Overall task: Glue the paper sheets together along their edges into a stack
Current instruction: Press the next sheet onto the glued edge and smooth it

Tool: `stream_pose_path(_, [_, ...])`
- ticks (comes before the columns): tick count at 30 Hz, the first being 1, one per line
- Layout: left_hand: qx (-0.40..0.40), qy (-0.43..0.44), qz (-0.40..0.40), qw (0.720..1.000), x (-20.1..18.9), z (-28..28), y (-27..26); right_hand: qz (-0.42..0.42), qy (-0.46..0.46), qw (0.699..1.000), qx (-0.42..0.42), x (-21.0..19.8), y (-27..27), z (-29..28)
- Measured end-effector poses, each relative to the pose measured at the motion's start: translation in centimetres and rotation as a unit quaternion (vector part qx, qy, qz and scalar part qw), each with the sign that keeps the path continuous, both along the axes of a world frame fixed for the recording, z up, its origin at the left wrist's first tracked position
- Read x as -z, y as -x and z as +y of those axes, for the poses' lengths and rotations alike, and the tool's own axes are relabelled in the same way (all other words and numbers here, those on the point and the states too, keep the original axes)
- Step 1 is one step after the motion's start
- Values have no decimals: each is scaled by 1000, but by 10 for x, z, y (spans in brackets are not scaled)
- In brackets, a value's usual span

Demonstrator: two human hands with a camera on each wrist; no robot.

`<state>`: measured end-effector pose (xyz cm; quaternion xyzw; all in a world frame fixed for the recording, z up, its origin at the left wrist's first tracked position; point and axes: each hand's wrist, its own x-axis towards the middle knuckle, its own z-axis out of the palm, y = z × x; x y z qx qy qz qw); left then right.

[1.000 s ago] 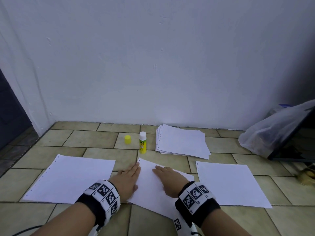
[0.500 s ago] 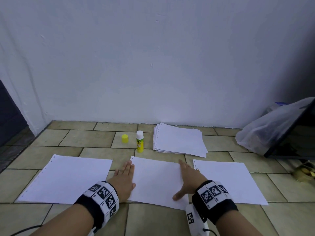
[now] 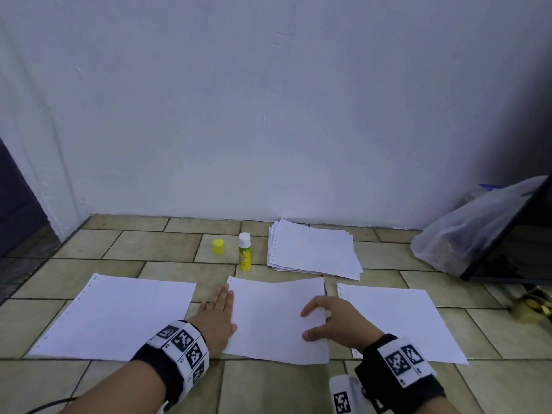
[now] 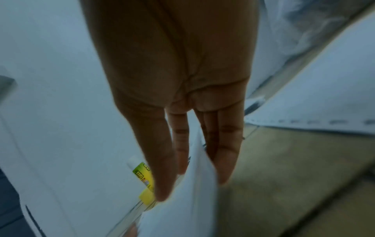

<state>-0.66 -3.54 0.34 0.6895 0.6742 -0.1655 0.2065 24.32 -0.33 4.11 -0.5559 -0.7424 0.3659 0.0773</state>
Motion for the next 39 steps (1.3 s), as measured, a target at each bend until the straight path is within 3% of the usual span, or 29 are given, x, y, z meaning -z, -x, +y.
stream_pose_path(5, [3, 5, -6, 1000, -3, -1, 0, 29, 1, 999, 13, 2, -5, -2])
stream_pose_path(14, [5, 2, -11, 1000, 1, 0, 2, 97, 22, 994, 45, -33, -32, 5])
stream_pose_path(21, [5, -16, 11, 1000, 3, 0, -1, 197, -42, 969, 144, -75, -72, 30])
stream_pose_path(26, [0, -14, 20, 1000, 0, -1, -3, 219, -90, 949, 209, -80, -65, 79])
stream_pose_path(32, [-7, -21, 34, 999, 0, -1, -7, 144, -79, 968, 189, -37, -36, 130])
stream_pose_path(39, [-11, -26, 45, 999, 0, -1, -8, -48, -68, 977, 197, 6, -34, 152])
